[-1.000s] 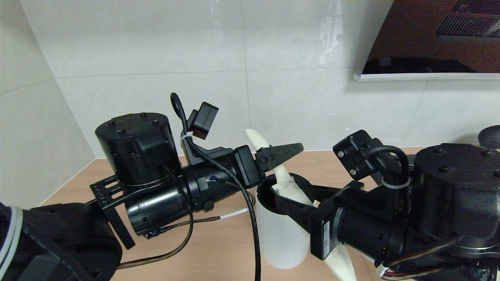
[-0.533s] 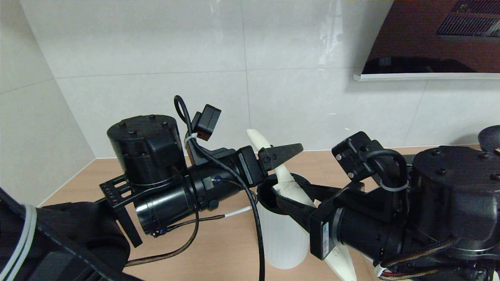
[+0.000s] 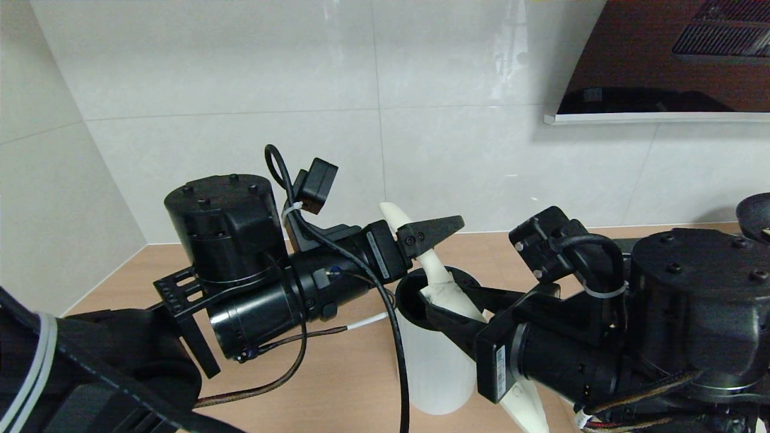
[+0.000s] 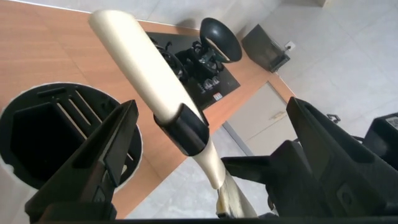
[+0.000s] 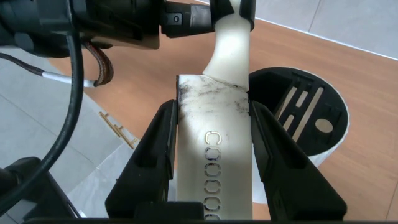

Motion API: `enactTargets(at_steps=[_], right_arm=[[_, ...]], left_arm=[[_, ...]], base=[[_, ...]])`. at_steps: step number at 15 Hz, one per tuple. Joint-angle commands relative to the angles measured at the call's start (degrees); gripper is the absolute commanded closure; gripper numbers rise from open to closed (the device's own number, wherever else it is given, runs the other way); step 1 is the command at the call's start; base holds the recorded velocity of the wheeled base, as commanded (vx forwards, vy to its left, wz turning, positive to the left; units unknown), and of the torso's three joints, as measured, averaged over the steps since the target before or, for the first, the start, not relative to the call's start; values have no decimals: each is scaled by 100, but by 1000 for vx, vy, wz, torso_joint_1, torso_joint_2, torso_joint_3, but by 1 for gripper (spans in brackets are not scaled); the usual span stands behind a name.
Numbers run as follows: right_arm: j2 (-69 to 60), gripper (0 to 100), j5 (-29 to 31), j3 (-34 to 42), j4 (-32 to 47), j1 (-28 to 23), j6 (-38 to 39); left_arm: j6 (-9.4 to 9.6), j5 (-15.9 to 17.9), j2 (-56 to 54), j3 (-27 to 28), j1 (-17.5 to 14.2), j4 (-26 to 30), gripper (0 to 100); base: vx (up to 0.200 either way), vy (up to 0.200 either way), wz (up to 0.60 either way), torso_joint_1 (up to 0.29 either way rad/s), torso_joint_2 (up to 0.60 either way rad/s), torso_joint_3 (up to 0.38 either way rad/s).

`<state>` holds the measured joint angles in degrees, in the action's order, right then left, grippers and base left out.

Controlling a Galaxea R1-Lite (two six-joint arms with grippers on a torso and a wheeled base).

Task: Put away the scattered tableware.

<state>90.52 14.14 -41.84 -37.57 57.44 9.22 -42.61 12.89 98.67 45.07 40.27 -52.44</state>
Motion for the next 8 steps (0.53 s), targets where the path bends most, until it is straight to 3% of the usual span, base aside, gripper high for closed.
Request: enactTargets(at_steps=[1,2,3,8], right_arm=[[-16,100,10,0,-5,4,1],[-25,100,10,0,-5,4,1],[-25,100,10,0,-5,4,1],[-69,100,19,0,-5,4,1]], left_arm=[[-2,-14,-6,28,-1,6,0],[-2,-14,3,28,-1,6,0],[-2,-5,12,20,-1,-3,100],[-2,3,3,28,-36,6,100]], base=[[0,0,0,0,0,0],[0,0,0,0,0,0],[0,0,0,0,0,0],[0,0,0,0,0,0]])
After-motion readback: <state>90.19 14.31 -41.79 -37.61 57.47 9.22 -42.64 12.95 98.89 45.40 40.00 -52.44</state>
